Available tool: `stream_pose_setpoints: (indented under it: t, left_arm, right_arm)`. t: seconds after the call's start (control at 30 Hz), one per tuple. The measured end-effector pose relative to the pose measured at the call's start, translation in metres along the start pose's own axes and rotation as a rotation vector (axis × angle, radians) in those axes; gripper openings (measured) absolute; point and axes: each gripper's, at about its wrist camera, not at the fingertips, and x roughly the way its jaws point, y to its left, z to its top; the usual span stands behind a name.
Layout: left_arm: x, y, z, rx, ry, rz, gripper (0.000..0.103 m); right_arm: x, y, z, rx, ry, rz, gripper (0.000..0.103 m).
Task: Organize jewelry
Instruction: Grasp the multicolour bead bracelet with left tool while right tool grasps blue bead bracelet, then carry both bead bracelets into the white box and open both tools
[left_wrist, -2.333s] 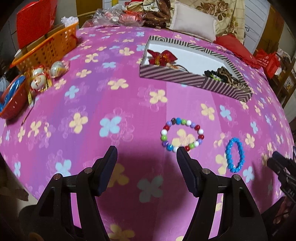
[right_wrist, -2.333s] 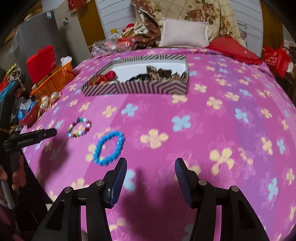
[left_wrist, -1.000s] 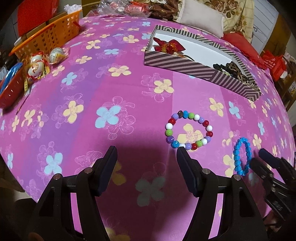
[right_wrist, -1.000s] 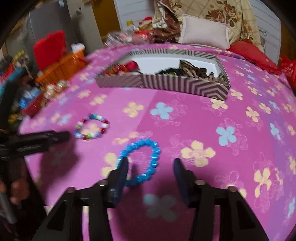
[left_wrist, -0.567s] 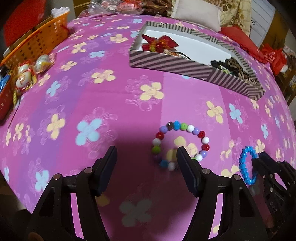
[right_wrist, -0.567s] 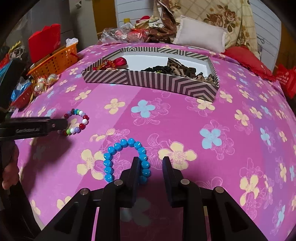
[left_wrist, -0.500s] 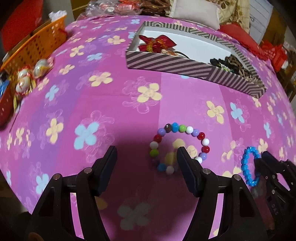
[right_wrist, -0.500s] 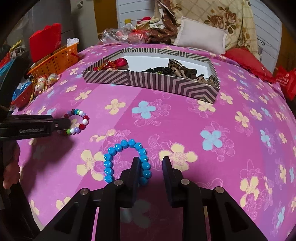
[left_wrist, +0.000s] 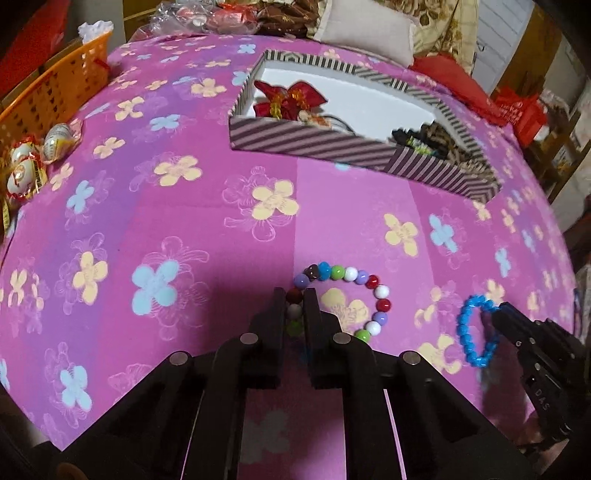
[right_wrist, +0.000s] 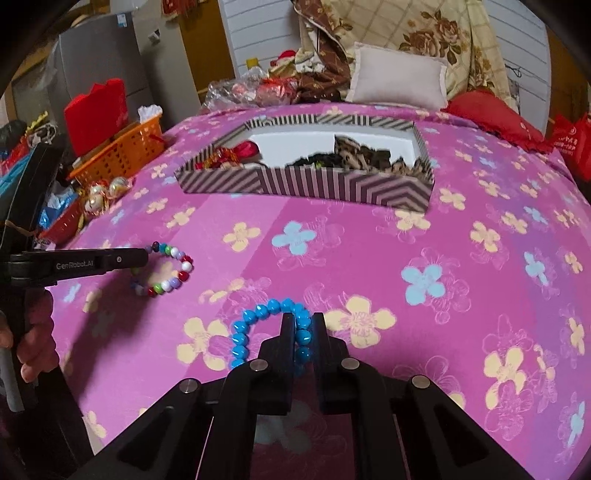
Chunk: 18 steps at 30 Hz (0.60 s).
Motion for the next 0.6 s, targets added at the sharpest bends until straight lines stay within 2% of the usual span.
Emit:
stream_pose_setpoints:
  t: [0.2,0.6]
  left_arm:
    - [-0.034,-0.002,0.008,0.014,-0.058,-0.037,0.008]
    - [-0.074,-0.02,0.021,0.07,-0.132,-0.02,0.008]
  right_arm:
    - [-0.021,0.007,0.011,-0.004,-0.047,0.017,0.008]
    - [-0.042,0.013,0.027,-0.026,-0.089,0.042,0.008]
